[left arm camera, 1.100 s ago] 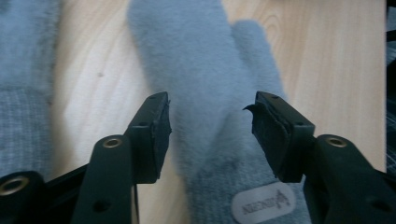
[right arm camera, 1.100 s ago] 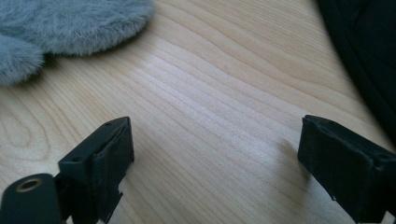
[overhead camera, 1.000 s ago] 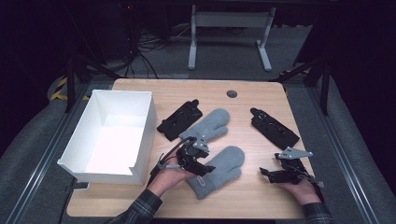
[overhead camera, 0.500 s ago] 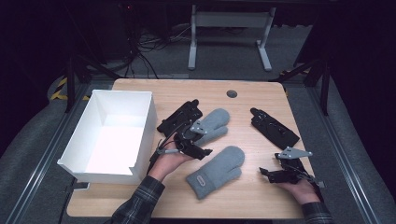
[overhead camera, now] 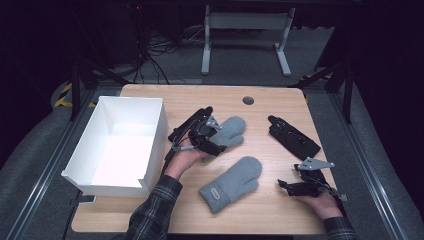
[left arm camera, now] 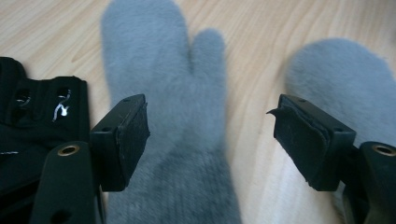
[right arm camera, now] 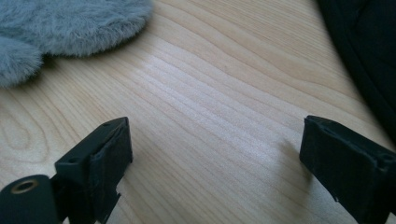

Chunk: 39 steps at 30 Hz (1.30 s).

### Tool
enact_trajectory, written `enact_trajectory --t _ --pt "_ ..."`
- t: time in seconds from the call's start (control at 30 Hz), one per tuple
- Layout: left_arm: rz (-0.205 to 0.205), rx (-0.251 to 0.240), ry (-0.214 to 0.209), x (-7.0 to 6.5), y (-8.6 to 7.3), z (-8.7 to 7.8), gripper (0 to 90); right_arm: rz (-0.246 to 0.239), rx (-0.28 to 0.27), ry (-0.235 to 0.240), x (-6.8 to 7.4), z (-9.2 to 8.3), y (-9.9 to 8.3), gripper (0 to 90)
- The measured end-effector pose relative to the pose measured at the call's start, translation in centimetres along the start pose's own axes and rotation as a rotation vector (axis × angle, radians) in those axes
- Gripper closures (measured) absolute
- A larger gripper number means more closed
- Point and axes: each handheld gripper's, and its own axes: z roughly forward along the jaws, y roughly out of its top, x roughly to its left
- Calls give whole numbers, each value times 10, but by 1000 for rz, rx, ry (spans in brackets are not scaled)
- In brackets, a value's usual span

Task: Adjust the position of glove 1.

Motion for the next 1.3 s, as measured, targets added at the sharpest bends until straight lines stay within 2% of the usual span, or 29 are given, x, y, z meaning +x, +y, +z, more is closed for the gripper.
enact_trajectory --t 0.17,0.43,0.57,0.63,0.67,0.8,0.87,0.97,1.13,1.3 --pt "-1 11 11 10 3 9 272 0 0 0 0 0 0 98" --pt "-42 38 24 28 -1 32 301 1 0 0 0 0 0 97" --pt "-46 49 2 32 -4 38 366 0 0 1 0 0 0 97" --pt "-46 60 -21 33 -5 40 469 0 0 1 0 0 0 97" --pt "-44 59 -18 33 -5 41 528 0 0 1 0 0 0 97" --pt "-54 57 -22 34 -5 40 733 0 -1 1 0 0 0 97" --pt "-59 54 -20 33 -4 38 781 0 0 1 0 0 0 97" --pt "-87 34 -37 33 -3 33 801 0 -1 2 0 0 0 97" --pt "-106 14 -61 31 -1 22 803 -1 0 2 0 0 0 97" --pt "-119 -8 -87 24 0 6 803 -1 0 1 0 0 0 97"
